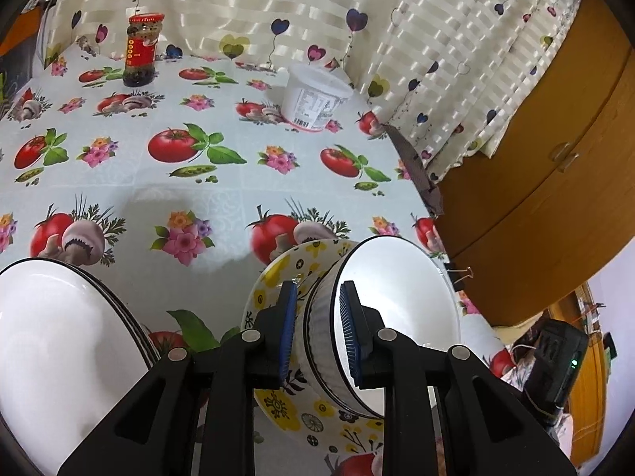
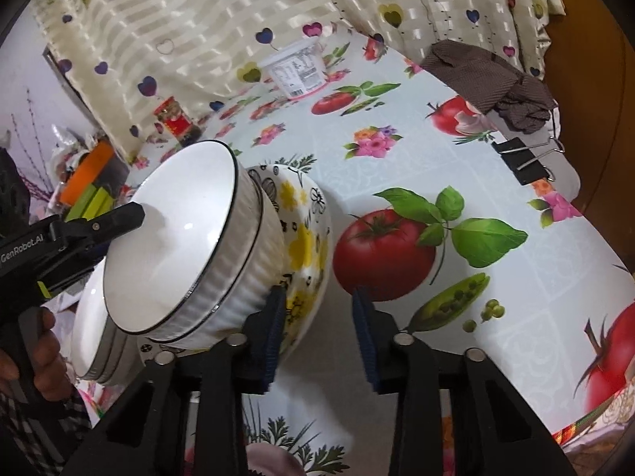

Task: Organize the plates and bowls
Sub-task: 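Close both grippers on opposite rims of the yellow floral plate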

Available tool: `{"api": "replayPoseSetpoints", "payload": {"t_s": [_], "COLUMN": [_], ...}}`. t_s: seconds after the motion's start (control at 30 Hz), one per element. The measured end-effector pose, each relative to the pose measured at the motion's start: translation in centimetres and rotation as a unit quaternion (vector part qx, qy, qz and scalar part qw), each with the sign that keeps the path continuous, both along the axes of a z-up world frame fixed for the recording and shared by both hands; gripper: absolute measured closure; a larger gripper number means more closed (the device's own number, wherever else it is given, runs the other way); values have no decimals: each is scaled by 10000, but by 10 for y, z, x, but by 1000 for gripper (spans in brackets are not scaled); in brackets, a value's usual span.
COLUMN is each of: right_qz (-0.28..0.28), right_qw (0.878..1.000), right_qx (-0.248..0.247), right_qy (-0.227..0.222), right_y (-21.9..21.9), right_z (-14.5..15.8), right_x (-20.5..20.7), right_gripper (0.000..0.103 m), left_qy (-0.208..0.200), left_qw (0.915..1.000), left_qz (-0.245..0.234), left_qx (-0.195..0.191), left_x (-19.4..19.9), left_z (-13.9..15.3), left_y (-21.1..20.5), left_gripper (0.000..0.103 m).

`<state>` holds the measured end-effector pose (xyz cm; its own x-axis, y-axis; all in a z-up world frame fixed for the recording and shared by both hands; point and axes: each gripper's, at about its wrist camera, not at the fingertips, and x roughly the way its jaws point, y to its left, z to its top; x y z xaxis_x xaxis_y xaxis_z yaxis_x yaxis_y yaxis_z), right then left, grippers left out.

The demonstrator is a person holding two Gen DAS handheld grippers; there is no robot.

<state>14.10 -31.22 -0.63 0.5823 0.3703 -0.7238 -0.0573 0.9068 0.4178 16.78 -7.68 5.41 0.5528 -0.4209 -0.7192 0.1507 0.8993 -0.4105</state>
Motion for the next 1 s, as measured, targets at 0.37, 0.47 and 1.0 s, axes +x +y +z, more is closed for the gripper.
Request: {"api": "replayPoseSetpoints", "payload": {"t_s": [0.37, 0.47, 1.0], "right_qz": [-344, -459, -701], "right_qw": [9983, 9977, 9954], "right_qx": [-455, -489, -642], "right_qy": [-114, -96, -76], "right_y": [-23, -33, -75], "right_z": [8, 9, 11], "right_x": [-3, -5, -22], "right_gripper": [84, 84, 84], "left_qy": [18, -16, 395], "left_qw": [9993, 9986, 9977], "left_qz": [-327, -463, -531], "left_qx": [-170, -246, -126], "left_x": [-9, -11, -19], "left_z": [2, 3, -18], "left_y": [-18, -26, -39], "left_gripper": [78, 78, 65]}}
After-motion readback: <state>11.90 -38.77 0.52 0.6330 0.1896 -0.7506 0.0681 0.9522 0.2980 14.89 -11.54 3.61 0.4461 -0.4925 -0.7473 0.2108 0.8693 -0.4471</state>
